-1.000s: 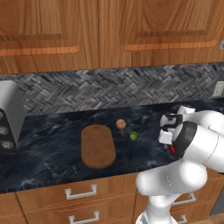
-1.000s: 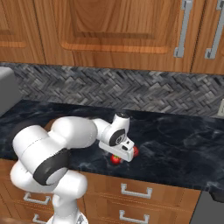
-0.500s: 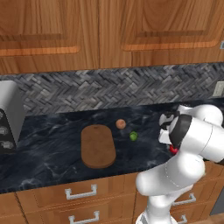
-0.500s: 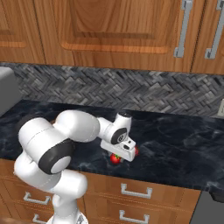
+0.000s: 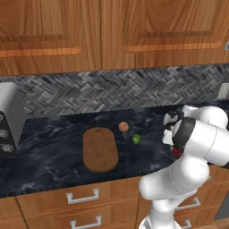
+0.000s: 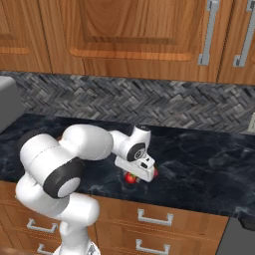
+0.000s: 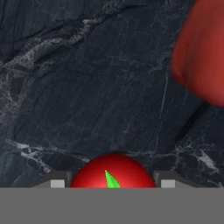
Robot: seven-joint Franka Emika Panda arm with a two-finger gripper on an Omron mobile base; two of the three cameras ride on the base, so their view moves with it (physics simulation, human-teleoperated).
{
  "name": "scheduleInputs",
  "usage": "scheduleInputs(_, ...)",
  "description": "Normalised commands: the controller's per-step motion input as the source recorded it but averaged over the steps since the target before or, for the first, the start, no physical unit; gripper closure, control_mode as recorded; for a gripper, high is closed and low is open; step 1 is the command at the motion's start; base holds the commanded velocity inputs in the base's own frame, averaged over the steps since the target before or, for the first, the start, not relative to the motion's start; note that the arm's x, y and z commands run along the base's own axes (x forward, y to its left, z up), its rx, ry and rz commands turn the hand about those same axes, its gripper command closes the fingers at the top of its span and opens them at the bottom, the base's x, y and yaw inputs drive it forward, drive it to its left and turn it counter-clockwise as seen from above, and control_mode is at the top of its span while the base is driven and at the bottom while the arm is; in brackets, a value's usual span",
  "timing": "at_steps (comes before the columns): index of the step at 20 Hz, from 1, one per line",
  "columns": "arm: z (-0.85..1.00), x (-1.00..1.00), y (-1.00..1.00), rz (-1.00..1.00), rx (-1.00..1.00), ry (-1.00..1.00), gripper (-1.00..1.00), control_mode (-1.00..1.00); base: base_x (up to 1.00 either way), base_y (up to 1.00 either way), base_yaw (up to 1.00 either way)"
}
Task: Place the avocado, onion, tomato, and bell pepper on the cutting board.
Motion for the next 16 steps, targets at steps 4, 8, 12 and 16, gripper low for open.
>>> scheduleInputs(4, 0.46, 0.06, 0.45, -0.12, -0.01, -0.03, 1.00, -1.00, 0.00, 0.00, 0.00)
scheduleInputs(8, 0.54, 0.11, 0.47, -0.04, -0.01, 0.00, 1.00, -1.00, 0.00, 0.00, 0.00)
scheduleInputs(12, 0.49, 0.09, 0.46, 0.01, 0.00, -0.03, 1.00, -1.00, 0.00, 0.00, 0.00)
scheduleInputs(16, 0.42, 0.01, 0.46, 0.10, 0.00, -0.08, 1.00, -1.00, 0.00, 0.00, 0.00)
